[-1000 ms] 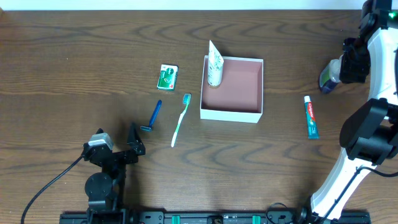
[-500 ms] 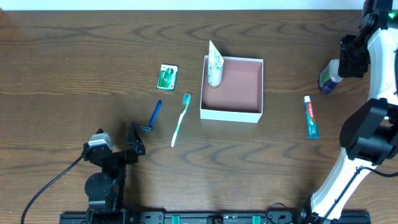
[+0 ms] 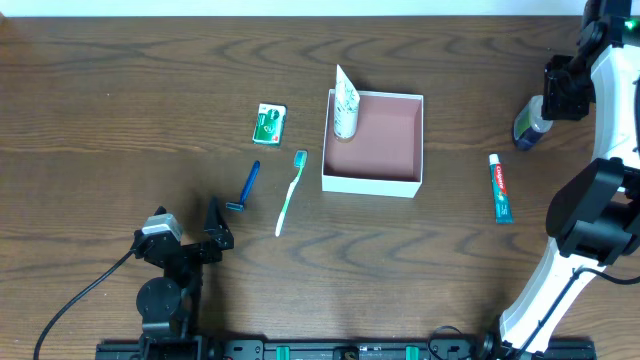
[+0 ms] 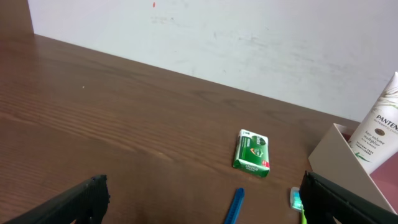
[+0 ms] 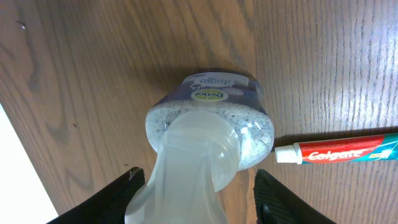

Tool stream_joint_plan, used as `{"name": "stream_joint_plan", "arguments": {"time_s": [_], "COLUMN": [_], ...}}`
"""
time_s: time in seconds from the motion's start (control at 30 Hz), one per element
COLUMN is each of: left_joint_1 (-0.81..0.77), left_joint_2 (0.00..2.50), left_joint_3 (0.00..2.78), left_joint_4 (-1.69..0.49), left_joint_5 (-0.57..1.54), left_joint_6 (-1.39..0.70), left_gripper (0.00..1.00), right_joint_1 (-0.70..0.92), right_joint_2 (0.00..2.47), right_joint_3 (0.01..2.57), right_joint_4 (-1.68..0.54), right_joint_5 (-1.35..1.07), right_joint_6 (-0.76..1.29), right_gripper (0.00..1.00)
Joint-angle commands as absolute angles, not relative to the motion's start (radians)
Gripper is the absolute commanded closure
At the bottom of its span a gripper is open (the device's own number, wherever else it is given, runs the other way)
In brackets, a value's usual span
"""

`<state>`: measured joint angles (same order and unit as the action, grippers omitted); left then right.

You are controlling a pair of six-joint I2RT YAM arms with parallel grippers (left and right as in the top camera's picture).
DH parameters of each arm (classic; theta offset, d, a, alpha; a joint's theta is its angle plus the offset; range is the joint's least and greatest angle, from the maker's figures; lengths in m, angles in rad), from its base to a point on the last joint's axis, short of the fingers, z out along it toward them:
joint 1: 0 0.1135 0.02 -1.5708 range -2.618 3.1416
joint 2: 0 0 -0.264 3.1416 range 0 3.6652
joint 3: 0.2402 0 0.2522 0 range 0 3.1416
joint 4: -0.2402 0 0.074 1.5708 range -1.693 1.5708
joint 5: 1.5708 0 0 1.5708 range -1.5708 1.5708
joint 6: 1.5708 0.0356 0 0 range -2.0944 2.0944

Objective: Pack container
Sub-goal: 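Move the right gripper to the foam soap bottle and grasp its pump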

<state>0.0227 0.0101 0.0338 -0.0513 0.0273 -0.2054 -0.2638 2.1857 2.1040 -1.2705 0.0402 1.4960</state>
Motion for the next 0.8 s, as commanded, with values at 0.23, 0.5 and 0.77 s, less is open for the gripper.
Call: {"name": "stream_joint_plan", "arguments": {"time_s": [0.23, 0.5, 0.77], "left_joint_1": [0.027, 0.027, 0.027], "left_joint_2": [0.005, 0.005, 0.005], "left_joint_3": [0.005, 0.005, 0.005], "left_joint_4": [-0.069, -0.069, -0.069], "left_joint_5": [0.031, 0.031, 0.031], "left_joint_6": [-0.199, -0.199, -0.199], "left_gripper": [0.02, 0.02, 0.02], "right_joint_1": [-0.277, -0.285, -0.285], "right_joint_2": [2.196, 2.196, 2.196], "right_joint_3": [2.102, 2.102, 2.102], "right_joint_4": [-1.266, -1.262, -1.239], "right_joint_5": [0.045, 0.044, 0.044], "right_joint_6": [1.487, 1.487, 1.449], "right_gripper": [0.46, 0.50, 0.55]}}
